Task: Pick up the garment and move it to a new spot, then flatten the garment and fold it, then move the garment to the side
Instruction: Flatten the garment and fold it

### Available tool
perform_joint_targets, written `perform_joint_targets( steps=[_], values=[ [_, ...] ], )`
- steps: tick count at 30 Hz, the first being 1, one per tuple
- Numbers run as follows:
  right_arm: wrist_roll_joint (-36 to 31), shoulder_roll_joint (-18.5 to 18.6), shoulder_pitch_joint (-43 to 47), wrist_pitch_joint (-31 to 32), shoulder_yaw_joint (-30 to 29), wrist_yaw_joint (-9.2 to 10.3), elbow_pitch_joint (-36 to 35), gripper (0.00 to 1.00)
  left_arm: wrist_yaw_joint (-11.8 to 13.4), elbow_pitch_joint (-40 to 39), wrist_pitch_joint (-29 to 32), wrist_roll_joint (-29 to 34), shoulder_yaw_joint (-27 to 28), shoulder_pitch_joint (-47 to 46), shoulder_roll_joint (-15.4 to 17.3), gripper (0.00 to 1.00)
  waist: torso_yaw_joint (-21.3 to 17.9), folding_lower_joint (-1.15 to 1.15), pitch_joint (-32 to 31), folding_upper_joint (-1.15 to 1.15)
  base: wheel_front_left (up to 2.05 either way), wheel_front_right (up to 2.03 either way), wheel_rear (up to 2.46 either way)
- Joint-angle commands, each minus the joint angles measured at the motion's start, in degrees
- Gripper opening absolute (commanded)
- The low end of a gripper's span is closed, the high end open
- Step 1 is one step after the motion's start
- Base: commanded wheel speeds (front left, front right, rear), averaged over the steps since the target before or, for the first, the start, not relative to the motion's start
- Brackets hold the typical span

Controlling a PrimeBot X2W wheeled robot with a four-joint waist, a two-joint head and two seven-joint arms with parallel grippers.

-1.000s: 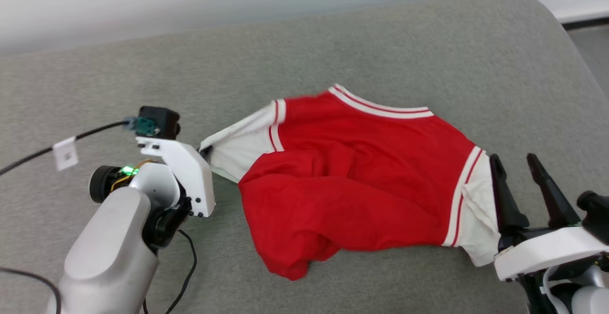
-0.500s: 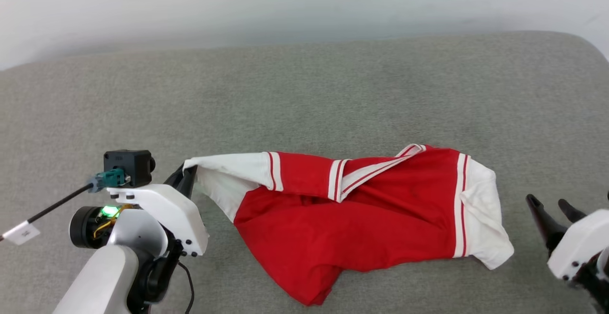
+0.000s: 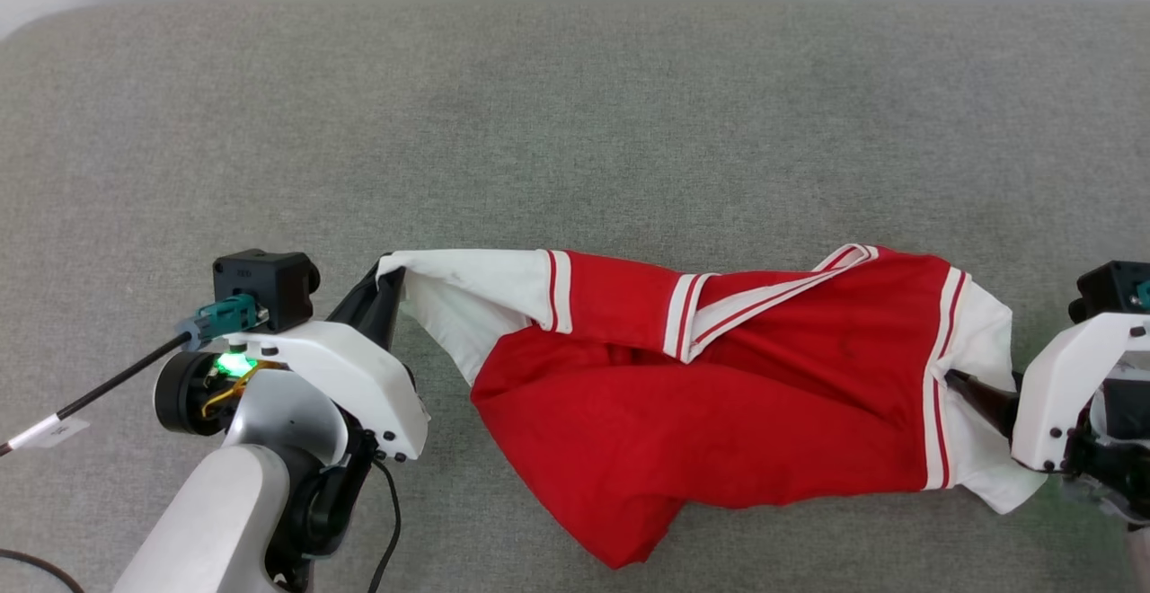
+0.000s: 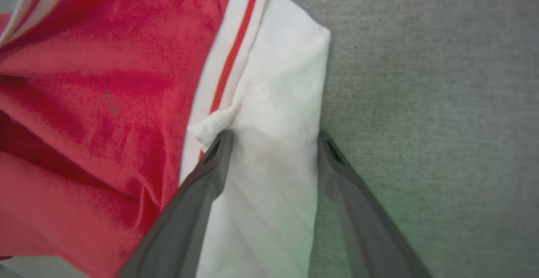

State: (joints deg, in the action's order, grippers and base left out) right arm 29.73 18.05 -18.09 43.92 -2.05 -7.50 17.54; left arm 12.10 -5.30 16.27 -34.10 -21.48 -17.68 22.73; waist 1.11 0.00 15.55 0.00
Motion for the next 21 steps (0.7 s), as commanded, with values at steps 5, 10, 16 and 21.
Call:
perform_joint_targets(
  steps=[5,10,16,21],
  values=[
    [1.25,-0.69,-0.25,3.71,2.25,0.05,6.67,0.00,-0.28,0.56,-0.69,-0.11,0.17,-1.14,-0.21,0.00,0.64,0.00,1.07,0.00,0.00,0.00,0.00],
    [1.40,0.59,-2.77,0.89,2.94,0.05,5.96,0.00,-0.32,1.09,-1.17,-0.66,0.80,-0.56,0.33,0.00,-0.27,0.00,-0.01,0.00,0.00,0.00,0.00],
    [-1.23,3.55,-6.03,-7.03,4.03,0.05,0.50,0.00,0.03,1.58,-4.09,0.23,2.86,-2.44,1.43,0.00,-1.43,0.00,-2.92,0.00,0.00,0.00,0.00],
    [-3.82,3.39,-9.28,-13.36,2.97,0.05,-3.84,0.00,-1.13,3.74,-6.45,-0.22,4.89,-6.73,1.65,0.00,-2.26,0.00,-5.45,0.00,0.00,0.00,0.00]
  ],
)
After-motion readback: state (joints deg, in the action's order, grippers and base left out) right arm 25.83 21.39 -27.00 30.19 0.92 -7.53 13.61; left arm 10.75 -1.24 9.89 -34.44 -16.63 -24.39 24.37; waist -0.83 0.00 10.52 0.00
